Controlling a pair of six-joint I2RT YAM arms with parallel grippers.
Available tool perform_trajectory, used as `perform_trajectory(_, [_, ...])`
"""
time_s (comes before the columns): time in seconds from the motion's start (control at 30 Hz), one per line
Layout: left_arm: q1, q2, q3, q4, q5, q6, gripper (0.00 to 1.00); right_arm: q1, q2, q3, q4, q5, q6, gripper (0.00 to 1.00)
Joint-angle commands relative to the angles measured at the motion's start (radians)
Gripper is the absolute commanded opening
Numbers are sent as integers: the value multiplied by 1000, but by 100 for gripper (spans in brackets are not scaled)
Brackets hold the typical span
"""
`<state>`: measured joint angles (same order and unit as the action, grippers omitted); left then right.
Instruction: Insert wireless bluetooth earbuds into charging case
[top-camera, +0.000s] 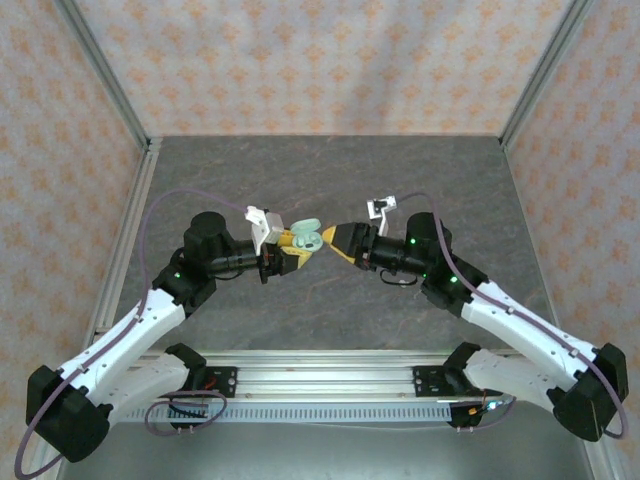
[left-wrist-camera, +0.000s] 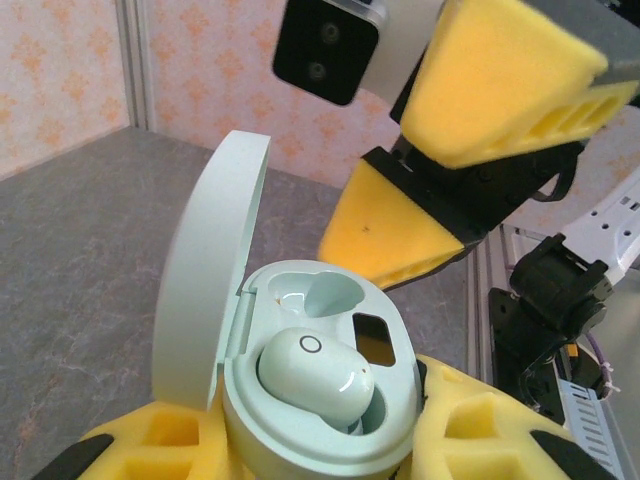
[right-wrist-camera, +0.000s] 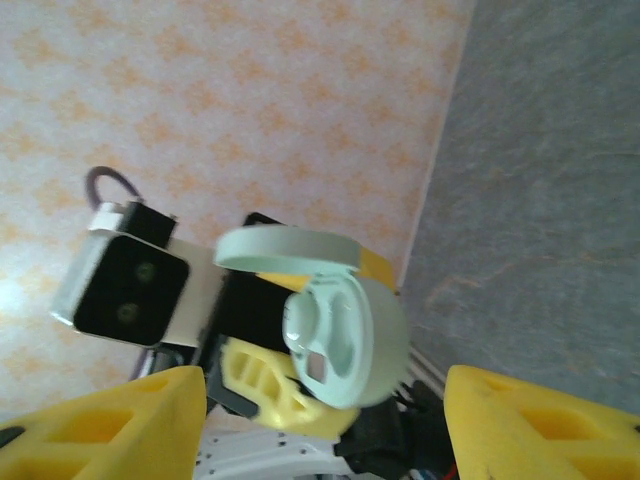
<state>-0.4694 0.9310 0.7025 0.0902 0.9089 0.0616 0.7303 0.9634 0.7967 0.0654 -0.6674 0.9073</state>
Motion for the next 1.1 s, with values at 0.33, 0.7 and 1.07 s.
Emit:
perform_trajectory(0.33, [9, -8, 25, -28, -17, 14, 16, -24, 10, 262, -1022, 590, -399, 48])
perform_trajectory(0.7, [8, -2, 23, -42, -12, 23, 16, -35, 304, 176, -1037, 696, -615, 39])
perform_trajectory(1.07, [9, -13, 22, -63, -11, 33, 16, -154, 582, 227, -1016, 697, -680, 35])
